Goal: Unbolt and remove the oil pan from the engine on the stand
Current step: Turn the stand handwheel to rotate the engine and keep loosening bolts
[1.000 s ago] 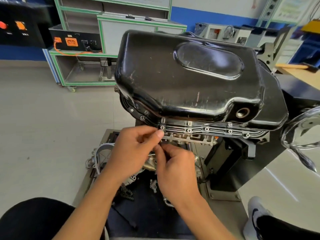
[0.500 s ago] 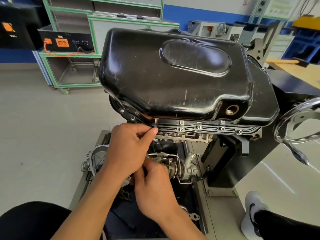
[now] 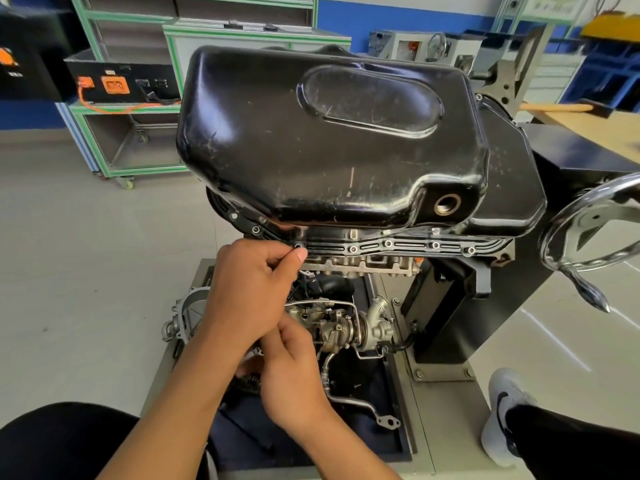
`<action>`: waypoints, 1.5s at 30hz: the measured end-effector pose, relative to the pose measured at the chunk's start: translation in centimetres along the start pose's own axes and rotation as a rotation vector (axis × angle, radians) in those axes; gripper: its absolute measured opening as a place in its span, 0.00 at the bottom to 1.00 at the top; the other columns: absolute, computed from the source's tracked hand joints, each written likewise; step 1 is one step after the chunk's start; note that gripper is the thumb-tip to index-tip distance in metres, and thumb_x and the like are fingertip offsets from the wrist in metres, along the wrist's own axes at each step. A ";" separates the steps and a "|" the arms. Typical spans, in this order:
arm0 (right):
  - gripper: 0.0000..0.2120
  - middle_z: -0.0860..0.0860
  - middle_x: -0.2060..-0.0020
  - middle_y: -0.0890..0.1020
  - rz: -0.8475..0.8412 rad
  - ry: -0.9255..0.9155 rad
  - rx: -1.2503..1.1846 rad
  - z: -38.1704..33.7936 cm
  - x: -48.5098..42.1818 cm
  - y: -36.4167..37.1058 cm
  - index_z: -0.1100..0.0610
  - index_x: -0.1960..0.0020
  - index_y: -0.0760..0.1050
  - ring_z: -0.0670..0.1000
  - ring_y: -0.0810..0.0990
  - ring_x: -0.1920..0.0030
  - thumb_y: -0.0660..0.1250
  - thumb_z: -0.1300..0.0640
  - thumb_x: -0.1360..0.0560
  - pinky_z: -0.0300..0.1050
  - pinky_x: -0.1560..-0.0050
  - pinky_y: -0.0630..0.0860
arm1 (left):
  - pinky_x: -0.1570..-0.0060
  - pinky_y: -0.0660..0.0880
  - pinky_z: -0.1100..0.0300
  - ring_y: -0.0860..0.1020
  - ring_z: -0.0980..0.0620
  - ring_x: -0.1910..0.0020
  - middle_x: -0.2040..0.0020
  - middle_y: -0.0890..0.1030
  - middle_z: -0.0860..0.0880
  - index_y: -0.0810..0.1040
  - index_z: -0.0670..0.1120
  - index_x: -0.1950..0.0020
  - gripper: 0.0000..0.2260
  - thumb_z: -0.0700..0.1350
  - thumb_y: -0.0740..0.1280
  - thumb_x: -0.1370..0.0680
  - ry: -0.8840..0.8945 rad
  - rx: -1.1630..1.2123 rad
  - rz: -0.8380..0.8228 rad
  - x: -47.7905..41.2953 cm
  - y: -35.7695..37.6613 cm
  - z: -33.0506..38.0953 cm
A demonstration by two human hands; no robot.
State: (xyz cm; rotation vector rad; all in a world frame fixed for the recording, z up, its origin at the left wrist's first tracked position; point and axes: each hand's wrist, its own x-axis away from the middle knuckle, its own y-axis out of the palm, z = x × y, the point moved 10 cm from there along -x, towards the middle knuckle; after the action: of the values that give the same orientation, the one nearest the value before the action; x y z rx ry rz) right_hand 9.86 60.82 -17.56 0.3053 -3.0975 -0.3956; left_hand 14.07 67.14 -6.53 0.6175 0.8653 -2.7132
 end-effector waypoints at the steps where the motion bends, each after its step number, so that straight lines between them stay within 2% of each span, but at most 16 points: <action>1: 0.16 0.52 0.70 0.74 0.006 0.028 -0.085 0.5 0.3 -0.3 0.62 0.59 0.73 0.50 0.70 0.70 0.56 0.58 0.15 0.41 0.69 0.67 | 0.65 0.77 0.55 0.80 0.51 0.71 0.72 0.81 0.50 0.83 0.43 0.66 0.16 0.50 0.70 0.22 -0.041 0.031 0.015 0.1 0.2 -0.3; 3: 0.18 0.49 0.73 0.69 -0.007 0.075 -0.179 1.0 0.5 -0.8 0.55 0.63 0.71 0.47 0.64 0.72 0.56 0.55 0.15 0.41 0.70 0.60 | 0.71 0.74 0.66 0.79 0.56 0.74 0.71 0.82 0.53 0.83 0.47 0.68 0.15 0.49 0.70 0.22 -0.131 0.119 0.040 0.4 0.6 -1.0; 5: 0.19 0.47 0.75 0.65 -0.034 0.100 -0.201 0.9 0.6 -1.6 0.53 0.65 0.67 0.45 0.60 0.74 0.57 0.51 0.16 0.39 0.71 0.55 | 0.75 0.72 0.62 0.74 0.56 0.79 0.73 0.81 0.49 0.83 0.48 0.68 0.14 0.49 0.71 0.22 -0.230 0.243 0.048 0.8 1.4 -2.0; 7: 0.20 0.45 0.77 0.65 -0.007 0.067 -0.104 -0.5 0.7 -4.4 0.53 0.67 0.68 0.44 0.59 0.76 0.61 0.47 0.18 0.36 0.74 0.56 | 0.78 0.72 0.60 0.74 0.54 0.79 0.71 0.82 0.46 0.84 0.48 0.65 0.12 0.48 0.70 0.21 -0.326 0.409 0.028 1.2 2.4 -2.6; 9: 0.19 0.47 0.78 0.65 0.069 0.001 0.060 -3.6 0.4 -9.0 0.55 0.66 0.75 0.46 0.59 0.77 0.66 0.46 0.21 0.37 0.75 0.57 | 0.80 0.70 0.63 0.76 0.55 0.78 0.67 0.85 0.48 0.84 0.46 0.63 0.12 0.46 0.69 0.20 -0.383 0.540 -0.001 1.4 3.7 -2.4; 13: 0.13 0.49 0.79 0.65 0.170 -0.084 0.235 -9.4 -1.9 -14.4 0.56 0.63 0.82 0.49 0.59 0.76 0.68 0.49 0.25 0.41 0.73 0.58 | 0.80 0.66 0.67 0.72 0.56 0.80 0.67 0.85 0.48 0.83 0.47 0.60 0.11 0.48 0.68 0.20 -0.352 0.566 -0.008 1.4 4.2 -1.7; 18: 0.20 0.46 0.77 0.65 0.200 -0.187 0.125 -10.4 -2.8 -13.4 0.59 0.69 0.74 0.46 0.60 0.75 0.64 0.55 0.19 0.41 0.73 0.58 | 0.79 0.69 0.65 0.78 0.55 0.73 0.57 0.87 0.48 0.85 0.48 0.60 0.10 0.46 0.69 0.20 -0.428 0.800 0.027 2.7 5.1 -1.7; 20: 0.18 0.47 0.76 0.65 0.188 -0.200 0.081 -10.0 -2.5 -13.1 0.59 0.66 0.75 0.46 0.61 0.74 0.63 0.51 0.20 0.41 0.72 0.59 | 0.79 0.68 0.66 0.79 0.55 0.73 0.56 0.87 0.46 0.86 0.49 0.60 0.10 0.45 0.69 0.21 -0.492 0.954 0.065 3.0 5.8 -1.9; 22: 0.17 0.46 0.76 0.65 0.152 -0.219 0.092 -9.7 -2.1 -12.9 0.53 0.65 0.77 0.47 0.62 0.73 0.64 0.50 0.19 0.43 0.71 0.60 | 0.79 0.67 0.66 0.77 0.55 0.74 0.57 0.87 0.45 0.86 0.50 0.61 0.11 0.45 0.69 0.21 -0.512 1.012 0.095 3.2 6.2 -1.9; 25: 0.14 0.47 0.76 0.69 0.125 -0.225 0.178 -8.8 -1.2 -13.0 0.55 0.61 0.80 0.50 0.66 0.72 0.62 0.51 0.21 0.41 0.69 0.66 | 0.80 0.66 0.65 0.74 0.55 0.76 0.60 0.86 0.45 0.85 0.49 0.63 0.12 0.44 0.68 0.21 -0.464 0.955 0.103 3.3 5.9 -1.6; 27: 0.14 0.48 0.75 0.69 0.113 -0.224 0.171 -7.8 -0.3 -13.1 0.54 0.61 0.80 0.49 0.67 0.71 0.62 0.51 0.21 0.40 0.67 0.67 | 0.80 0.67 0.65 0.74 0.55 0.77 0.62 0.85 0.46 0.85 0.49 0.62 0.10 0.46 0.69 0.22 -0.346 0.860 0.068 3.1 5.0 -0.7; 31: 0.23 0.47 0.73 0.70 0.112 -0.241 0.049 -7.1 1.3 -13.9 0.62 0.61 0.75 0.49 0.67 0.70 0.68 0.41 0.24 0.41 0.66 0.68 | 0.80 0.70 0.64 0.75 0.52 0.80 0.72 0.81 0.47 0.83 0.47 0.58 0.10 0.49 0.68 0.21 -0.068 0.662 -0.042 3.2 4.2 2.9; 35: 0.14 0.51 0.73 0.74 0.058 -0.245 0.315 -6.6 2.7 -12.8 0.52 0.61 0.80 0.48 0.70 0.70 0.63 0.52 0.19 0.38 0.66 0.69 | 0.79 0.72 0.63 0.78 0.55 0.77 0.64 0.84 0.51 0.83 0.48 0.57 0.08 0.43 0.67 0.19 -0.106 0.564 -0.053 3.1 5.5 2.5; 39: 0.17 0.46 0.70 0.80 -0.041 -0.149 0.430 -4.9 3.0 -10.5 0.54 0.62 0.79 0.41 0.73 0.70 0.60 0.58 0.16 0.31 0.65 0.69 | 0.74 0.72 0.69 0.77 0.61 0.74 0.62 0.84 0.56 0.82 0.49 0.58 0.09 0.43 0.67 0.19 -0.057 0.363 -0.096 3.0 7.0 3.1; 41: 0.19 0.43 0.71 0.80 -0.038 -0.136 0.435 -5.0 2.7 -9.8 0.49 0.63 0.78 0.40 0.73 0.72 0.59 0.58 0.16 0.29 0.67 0.67 | 0.71 0.72 0.70 0.78 0.62 0.72 0.62 0.83 0.57 0.81 0.50 0.57 0.08 0.44 0.67 0.19 -0.038 0.296 -0.079 2.7 7.1 3.5; 45: 0.21 0.45 0.72 0.80 -0.004 -0.172 0.411 -5.6 2.4 -9.1 0.45 0.65 0.77 0.41 0.73 0.73 0.59 0.58 0.16 0.29 0.69 0.67 | 0.73 0.66 0.75 0.74 0.64 0.76 0.66 0.81 0.56 0.80 0.48 0.64 0.13 0.43 0.66 0.19 -0.025 0.239 -0.069 2.1 6.8 3.5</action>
State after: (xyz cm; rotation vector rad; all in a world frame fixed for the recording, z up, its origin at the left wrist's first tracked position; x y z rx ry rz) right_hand 9.41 50.37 -14.49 0.2915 -3.3258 0.2346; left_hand 13.39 59.43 -8.27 0.6074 0.5703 -2.9053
